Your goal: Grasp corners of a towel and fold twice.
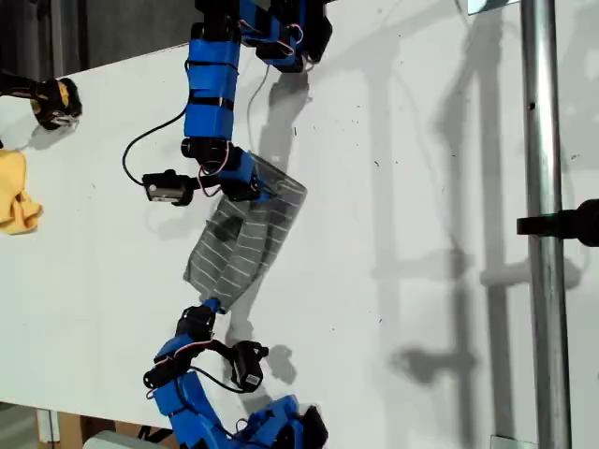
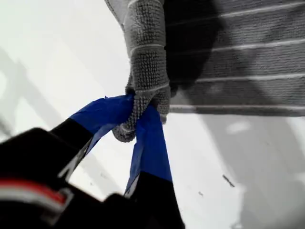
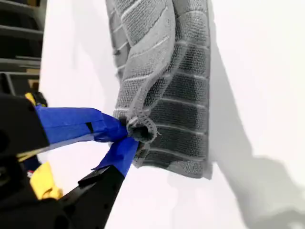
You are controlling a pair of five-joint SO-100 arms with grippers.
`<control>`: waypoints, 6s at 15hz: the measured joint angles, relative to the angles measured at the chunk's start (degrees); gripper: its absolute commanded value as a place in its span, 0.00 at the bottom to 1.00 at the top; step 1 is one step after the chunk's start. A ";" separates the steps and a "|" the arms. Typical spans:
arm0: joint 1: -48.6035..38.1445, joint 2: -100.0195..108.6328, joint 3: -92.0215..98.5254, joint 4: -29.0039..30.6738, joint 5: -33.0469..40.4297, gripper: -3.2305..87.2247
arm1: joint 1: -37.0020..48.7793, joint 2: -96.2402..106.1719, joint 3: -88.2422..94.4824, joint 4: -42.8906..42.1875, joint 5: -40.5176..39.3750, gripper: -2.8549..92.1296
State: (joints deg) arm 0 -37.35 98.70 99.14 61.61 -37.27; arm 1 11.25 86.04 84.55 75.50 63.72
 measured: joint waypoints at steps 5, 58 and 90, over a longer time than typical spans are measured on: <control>-5.98 -13.54 -16.70 -0.18 3.34 0.02 | 11.34 6.42 2.99 2.99 -5.62 0.03; -4.31 12.22 -9.14 16.70 -8.88 0.16 | 13.18 52.56 29.36 21.09 7.21 0.33; 16.44 100.02 74.27 5.10 -27.51 0.02 | 16.35 21.53 46.32 -22.59 22.06 0.40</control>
State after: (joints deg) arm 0 -20.92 198.72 173.41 66.71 -64.78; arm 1 27.60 107.58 130.87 52.91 85.78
